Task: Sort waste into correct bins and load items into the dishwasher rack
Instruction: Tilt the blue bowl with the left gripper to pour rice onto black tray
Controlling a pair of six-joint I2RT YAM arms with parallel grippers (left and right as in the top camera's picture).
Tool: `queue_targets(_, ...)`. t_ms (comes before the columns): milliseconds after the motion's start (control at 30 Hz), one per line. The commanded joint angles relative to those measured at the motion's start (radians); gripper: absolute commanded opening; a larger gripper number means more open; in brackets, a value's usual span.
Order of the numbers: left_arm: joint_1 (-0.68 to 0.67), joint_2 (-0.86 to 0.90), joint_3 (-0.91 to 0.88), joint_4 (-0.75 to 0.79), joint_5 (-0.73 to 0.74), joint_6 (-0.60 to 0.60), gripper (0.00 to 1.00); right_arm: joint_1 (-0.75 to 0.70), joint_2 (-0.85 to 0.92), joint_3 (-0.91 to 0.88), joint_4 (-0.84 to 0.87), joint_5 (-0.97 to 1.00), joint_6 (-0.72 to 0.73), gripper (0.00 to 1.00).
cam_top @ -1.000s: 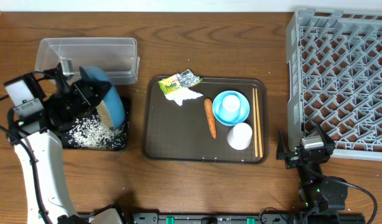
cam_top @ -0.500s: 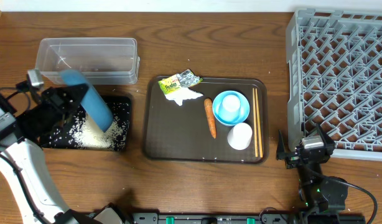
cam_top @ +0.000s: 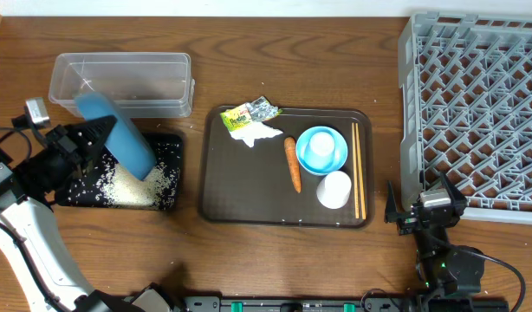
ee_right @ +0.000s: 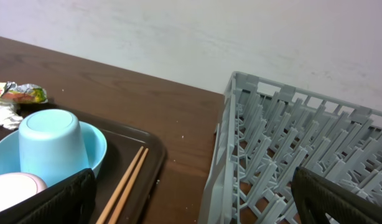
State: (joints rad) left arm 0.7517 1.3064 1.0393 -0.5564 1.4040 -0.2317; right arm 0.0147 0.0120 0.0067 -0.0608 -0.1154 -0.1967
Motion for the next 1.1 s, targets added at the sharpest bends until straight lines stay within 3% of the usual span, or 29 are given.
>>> queue_targets(0,0.005,-0.002,0.002,0.006,0.105,-0.011,0.06,0.005,-0.005,-0.001,-0.004,0.003,-0.010,0.99)
queue_targets(133,0.005,0.001,0.002,0.014,0.010,-0.019,0.06,0.005,-0.005,-0.001,-0.004,0.003,-0.010,0.99)
queue_targets(233,0.005,0.000,0.002,0.016,0.124,0.019,0.06,0.005,-0.005,-0.001,-0.004,0.003,-0.010,0.99)
queue_targets(367,0.005,0.001,0.002,-0.008,-0.001,-0.007,0.06,0.005,-0.005,-0.001,-0.004,0.003,-0.010,0.99)
queue_targets(633,0.005,-0.001,0.002,-0.036,0.083,0.027,0.06,0.005,-0.005,-0.001,-0.004,0.003,-0.010,0.99)
queue_targets(733,0.005,-0.001,0.002,-0.039,-0.028,-0.009,0.06,0.005,-0.005,-0.001,-0.004,0.003,-0.010,0.99)
queue_targets(800,0.004,-0.001,0.002,-0.031,0.092,0.047,0.06,0.005,-0.005,-0.001,-0.004,0.003,-0.010,0.99)
queue_targets(900,0.005,0.000,0.002,-0.002,0.022,0.060,0.06,0.005,-0.005,-0.001,-0.004,0.003,-0.010,0.99)
queue_targets(1000,0.005,0.000,0.002,0.017,0.100,0.097,0.06,0.005,-0.005,-0.001,-0.004,0.003,-0.010,0.99)
queue_targets(1067,0.005,0.002,0.002,0.042,0.036,0.096,0.06,0.005,-0.005,-0.001,-0.004,0.003,-0.010,0.99)
